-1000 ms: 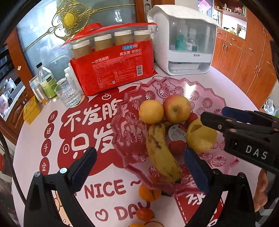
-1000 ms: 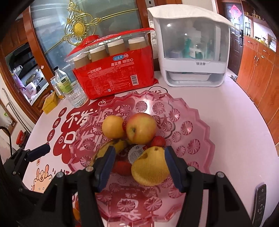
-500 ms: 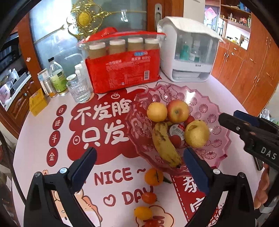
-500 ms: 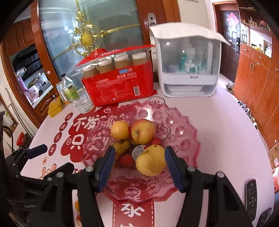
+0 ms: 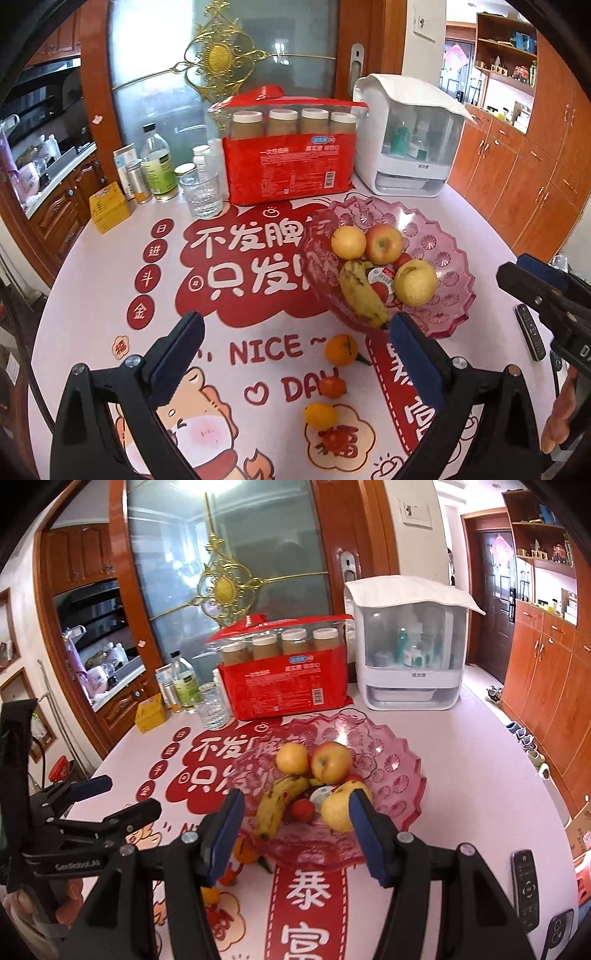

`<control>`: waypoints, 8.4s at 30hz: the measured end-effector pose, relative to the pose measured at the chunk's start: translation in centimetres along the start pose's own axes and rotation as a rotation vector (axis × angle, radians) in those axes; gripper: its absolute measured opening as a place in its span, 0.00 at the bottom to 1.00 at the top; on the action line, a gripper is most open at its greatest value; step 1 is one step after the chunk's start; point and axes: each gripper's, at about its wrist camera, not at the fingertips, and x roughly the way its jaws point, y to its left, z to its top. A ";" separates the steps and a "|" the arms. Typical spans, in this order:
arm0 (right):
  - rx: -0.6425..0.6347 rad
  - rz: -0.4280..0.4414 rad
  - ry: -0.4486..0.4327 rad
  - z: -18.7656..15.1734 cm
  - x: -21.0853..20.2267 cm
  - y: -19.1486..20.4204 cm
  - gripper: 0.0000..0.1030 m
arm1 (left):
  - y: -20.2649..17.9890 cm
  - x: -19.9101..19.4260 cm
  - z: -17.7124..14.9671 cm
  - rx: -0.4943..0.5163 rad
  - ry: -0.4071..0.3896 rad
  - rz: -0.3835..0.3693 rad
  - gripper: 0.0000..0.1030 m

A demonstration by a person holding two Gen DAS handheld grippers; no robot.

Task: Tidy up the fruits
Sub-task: 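Move both open grippers back toward the oranges and tomatoes, then grasp an orange with the left gripper while the right grasps a red tomato, then carry the orange and tomato over the pink bowl with both grippers, then lower the orange and tomato into the bowl and open both grippers, then move both open grippers back from the bowl toward the remaining orange and tomato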

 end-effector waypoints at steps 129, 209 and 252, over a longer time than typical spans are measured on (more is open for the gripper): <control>-0.063 0.021 0.038 3.6 -1.8 0.7 0.26 | -5.9 -2.4 5.1 0.158 -0.044 0.019 0.33; 0.081 -0.106 0.254 3.4 16.5 -7.1 0.55 | -8.0 17.7 5.1 0.103 0.256 -0.062 0.91; 0.046 0.098 0.137 -5.1 3.3 1.8 0.55 | -1.9 3.6 -4.4 0.071 0.114 -0.018 0.91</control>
